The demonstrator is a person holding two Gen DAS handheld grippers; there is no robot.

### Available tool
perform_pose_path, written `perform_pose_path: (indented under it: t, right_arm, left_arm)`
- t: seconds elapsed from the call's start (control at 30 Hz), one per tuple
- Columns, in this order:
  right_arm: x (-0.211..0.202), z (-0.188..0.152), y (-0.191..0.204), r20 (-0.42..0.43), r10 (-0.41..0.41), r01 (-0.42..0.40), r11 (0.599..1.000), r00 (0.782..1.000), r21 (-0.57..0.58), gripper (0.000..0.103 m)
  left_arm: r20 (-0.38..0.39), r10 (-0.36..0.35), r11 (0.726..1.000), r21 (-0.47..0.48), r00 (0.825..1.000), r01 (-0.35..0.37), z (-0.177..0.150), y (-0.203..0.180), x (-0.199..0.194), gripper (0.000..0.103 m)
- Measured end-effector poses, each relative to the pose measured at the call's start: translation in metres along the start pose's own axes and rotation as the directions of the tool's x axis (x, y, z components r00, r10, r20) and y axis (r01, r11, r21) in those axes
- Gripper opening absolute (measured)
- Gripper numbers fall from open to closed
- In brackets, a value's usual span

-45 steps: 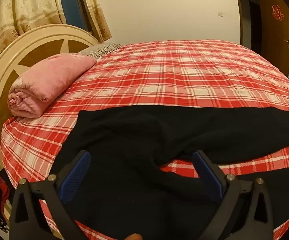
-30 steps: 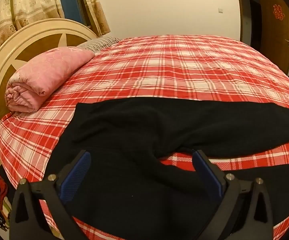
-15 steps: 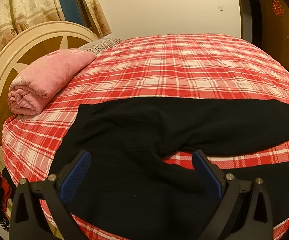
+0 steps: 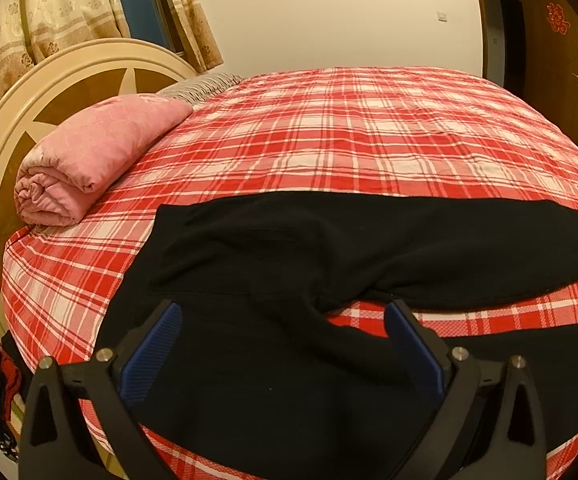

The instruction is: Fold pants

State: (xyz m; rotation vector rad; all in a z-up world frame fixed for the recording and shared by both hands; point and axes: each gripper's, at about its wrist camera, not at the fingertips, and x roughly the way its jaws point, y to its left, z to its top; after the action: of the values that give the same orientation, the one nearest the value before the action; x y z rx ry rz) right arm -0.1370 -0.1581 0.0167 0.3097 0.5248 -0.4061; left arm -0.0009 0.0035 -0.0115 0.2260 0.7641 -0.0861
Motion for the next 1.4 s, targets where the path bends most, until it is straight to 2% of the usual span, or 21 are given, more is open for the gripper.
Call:
perform_pose_path:
  t: [1.4]
  right_arm:
    - [0.0039, 0.0001, 0.0024, -0.021, 0.001, -0.001, 1.0, 1.0, 0.001, 0.102]
  left_arm:
    - [-0.004, 0.009, 1.0, 0.009, 1.0, -0.009, -0.0002, 0.0006, 0.0004, 0.103]
